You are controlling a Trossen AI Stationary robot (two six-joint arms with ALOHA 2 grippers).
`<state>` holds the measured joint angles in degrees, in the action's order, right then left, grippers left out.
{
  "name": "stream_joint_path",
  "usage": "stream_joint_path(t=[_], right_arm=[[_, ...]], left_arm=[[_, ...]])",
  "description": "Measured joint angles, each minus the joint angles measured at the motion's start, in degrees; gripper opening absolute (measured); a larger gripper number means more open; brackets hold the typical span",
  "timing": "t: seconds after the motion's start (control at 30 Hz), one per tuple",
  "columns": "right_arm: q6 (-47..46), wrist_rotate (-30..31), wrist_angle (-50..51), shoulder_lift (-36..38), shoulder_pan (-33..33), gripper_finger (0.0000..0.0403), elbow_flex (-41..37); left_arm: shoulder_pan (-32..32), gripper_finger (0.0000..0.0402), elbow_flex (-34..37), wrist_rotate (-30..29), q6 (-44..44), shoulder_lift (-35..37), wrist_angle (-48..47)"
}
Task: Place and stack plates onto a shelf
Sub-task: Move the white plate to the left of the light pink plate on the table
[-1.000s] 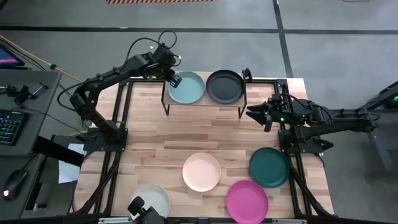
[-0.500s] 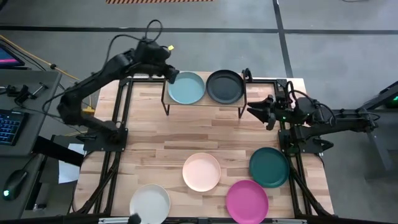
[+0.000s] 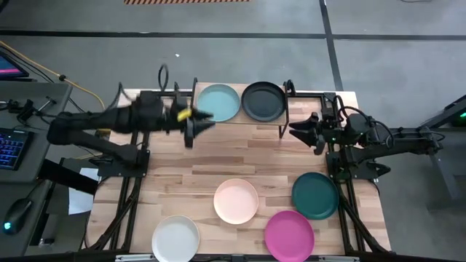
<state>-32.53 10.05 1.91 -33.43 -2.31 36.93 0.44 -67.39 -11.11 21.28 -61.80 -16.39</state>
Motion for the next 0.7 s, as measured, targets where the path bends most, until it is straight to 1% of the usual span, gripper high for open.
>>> stream_joint_path(t=[0.1, 0.2, 0.3, 0.47, 0.6, 0.7], right_arm=[[0.0, -1.1, 0.0, 0.0, 0.0, 0.0178, 0.0], [-1.2, -2.3, 0.0, 0.0, 0.0, 0.0178, 0.0], [-2.4, -3.6, 0.0, 0.0, 0.0, 0.0178, 0.0], [-2.1, -4.6, 0.0, -0.7, 0.0, 0.0178, 0.0], [-2.1, -4.6, -0.1, -2.0, 0.0, 0.0178, 0.0], [-2.2, -4.6, 0.0, -3.1, 0.0, 0.0178, 0.0]], left_arm=[[-6.4, 0.0157, 5.8, -1.9, 2.8, 1.6, 4.7], [-11.4, 0.0156, 8.7, -1.0, 4.6, 2.1, 3.9], [-15.8, 0.0156, 10.2, 2.2, 8.1, 2.0, -0.4], [-23.9, 0.0156, 10.5, 7.4, 16.1, 0.3, -11.2], [-31.3, 0.0156, 10.5, 8.3, 21.5, -2.9, -16.7], [-37.0, 0.0156, 10.5, 8.4, 23.6, -7.0, -16.7]])
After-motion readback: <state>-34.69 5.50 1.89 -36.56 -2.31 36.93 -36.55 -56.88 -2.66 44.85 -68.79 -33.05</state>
